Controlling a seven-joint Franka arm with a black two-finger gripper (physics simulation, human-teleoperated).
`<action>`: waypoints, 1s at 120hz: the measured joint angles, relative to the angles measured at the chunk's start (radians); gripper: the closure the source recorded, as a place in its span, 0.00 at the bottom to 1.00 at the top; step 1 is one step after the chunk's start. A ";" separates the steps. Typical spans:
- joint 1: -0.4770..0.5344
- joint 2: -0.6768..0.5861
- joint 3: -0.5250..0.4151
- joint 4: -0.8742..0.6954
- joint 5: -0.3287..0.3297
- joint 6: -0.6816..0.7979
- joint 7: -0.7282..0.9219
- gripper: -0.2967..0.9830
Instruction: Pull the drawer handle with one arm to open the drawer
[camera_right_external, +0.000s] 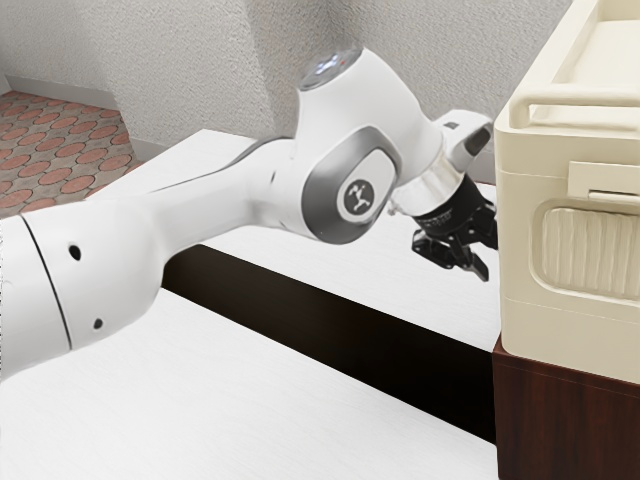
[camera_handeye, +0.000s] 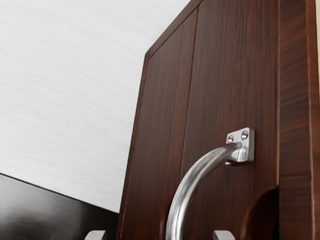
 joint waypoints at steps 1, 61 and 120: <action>0.000 0.000 0.000 0.000 0.000 0.000 0.000 0.60; 0.011 -0.002 0.010 -0.014 0.000 -0.001 0.018 0.72; 0.031 -0.016 0.013 -0.032 0.014 -0.016 0.017 0.84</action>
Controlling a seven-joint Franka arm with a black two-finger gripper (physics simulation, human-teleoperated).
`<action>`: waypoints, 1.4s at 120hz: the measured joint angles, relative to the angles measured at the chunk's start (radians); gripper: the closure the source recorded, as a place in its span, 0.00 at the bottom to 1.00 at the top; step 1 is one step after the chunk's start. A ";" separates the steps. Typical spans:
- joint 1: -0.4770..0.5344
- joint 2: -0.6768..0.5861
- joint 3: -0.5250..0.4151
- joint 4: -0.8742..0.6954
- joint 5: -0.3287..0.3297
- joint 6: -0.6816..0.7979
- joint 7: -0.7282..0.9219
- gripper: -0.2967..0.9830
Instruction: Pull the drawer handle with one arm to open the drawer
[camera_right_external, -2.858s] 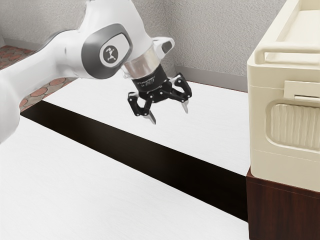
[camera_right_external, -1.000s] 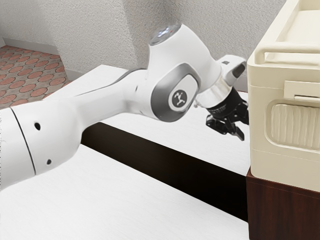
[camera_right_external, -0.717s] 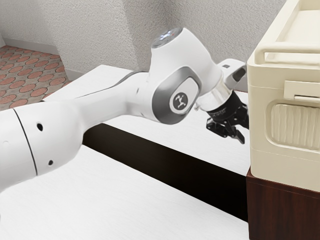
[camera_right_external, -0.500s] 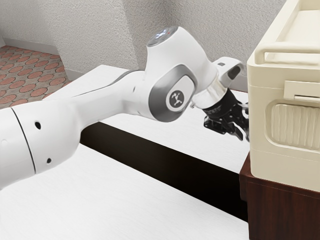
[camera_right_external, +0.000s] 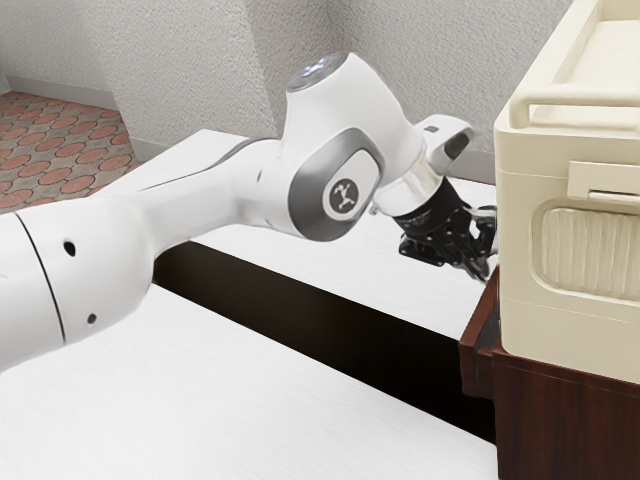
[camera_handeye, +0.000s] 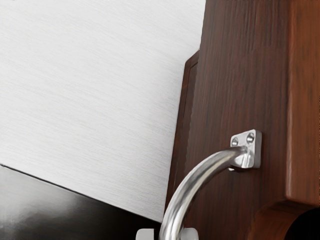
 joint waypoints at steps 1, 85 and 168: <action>0.001 -0.001 0.000 -0.001 0.000 0.000 0.000 0.84; 0.043 -0.049 0.016 -0.068 0.007 -0.005 -0.008 0.85; 0.095 -0.093 0.019 -0.122 0.009 -0.005 -0.004 0.85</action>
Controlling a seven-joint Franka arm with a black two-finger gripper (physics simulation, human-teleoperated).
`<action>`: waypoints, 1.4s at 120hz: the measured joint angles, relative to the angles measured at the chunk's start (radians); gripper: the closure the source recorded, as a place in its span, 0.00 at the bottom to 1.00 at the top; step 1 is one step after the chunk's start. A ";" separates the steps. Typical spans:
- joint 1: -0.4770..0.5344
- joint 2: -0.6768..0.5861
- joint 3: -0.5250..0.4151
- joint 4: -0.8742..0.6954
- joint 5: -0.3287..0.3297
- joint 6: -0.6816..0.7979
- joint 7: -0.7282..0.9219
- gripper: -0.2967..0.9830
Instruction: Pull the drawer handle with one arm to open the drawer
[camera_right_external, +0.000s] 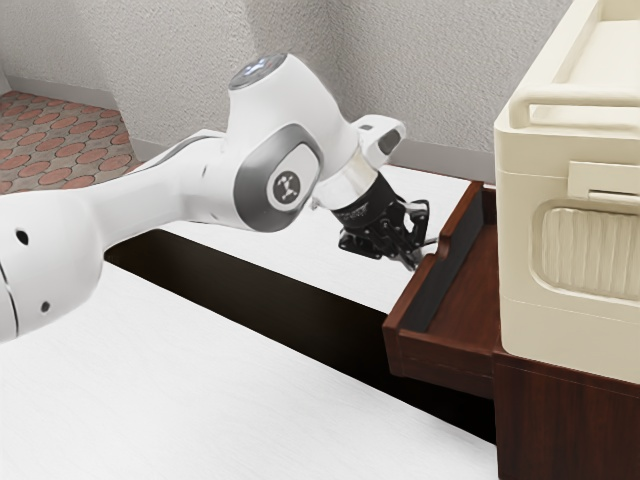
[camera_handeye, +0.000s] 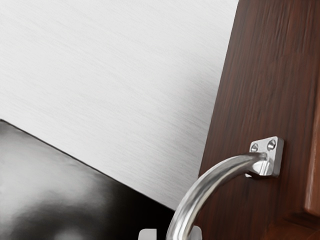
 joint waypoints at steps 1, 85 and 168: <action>0.001 -0.001 0.000 -0.001 0.000 0.000 0.000 0.85; 0.066 -0.064 -0.001 -0.076 -0.004 0.006 0.009 0.85; 0.087 -0.087 0.009 -0.101 0.001 0.011 0.036 0.79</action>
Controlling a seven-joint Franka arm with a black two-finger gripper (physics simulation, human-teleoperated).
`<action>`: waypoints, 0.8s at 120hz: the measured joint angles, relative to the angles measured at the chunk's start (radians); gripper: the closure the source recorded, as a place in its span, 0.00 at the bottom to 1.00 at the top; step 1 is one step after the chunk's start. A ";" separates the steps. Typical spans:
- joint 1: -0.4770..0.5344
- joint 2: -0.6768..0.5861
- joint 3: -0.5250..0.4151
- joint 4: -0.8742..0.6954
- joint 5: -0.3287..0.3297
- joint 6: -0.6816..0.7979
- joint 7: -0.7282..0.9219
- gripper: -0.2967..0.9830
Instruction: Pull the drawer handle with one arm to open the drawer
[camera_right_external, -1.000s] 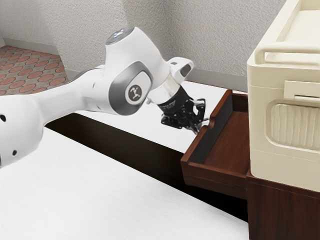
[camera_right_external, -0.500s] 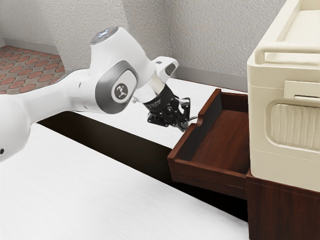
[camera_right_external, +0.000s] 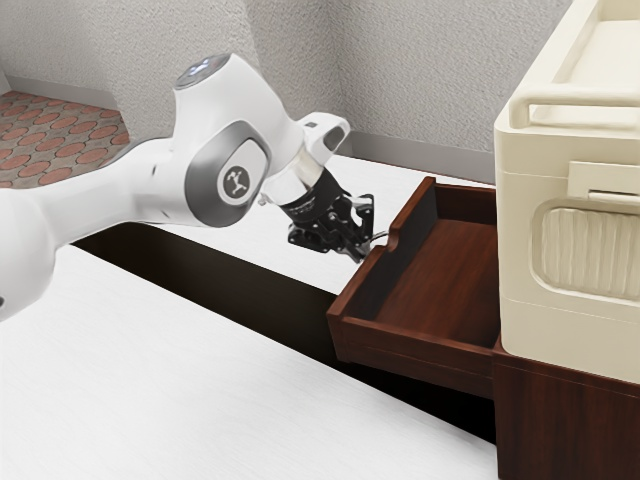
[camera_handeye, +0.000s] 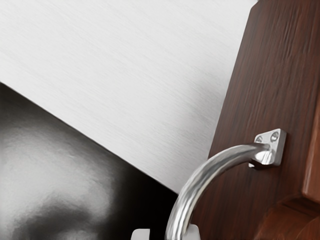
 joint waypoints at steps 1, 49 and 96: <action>0.000 0.000 0.000 0.000 0.000 0.000 0.000 0.79; -0.004 0.002 -0.009 -0.002 0.009 0.009 0.008 0.63; -0.006 -0.071 -0.009 0.079 0.073 -0.084 -0.005 0.47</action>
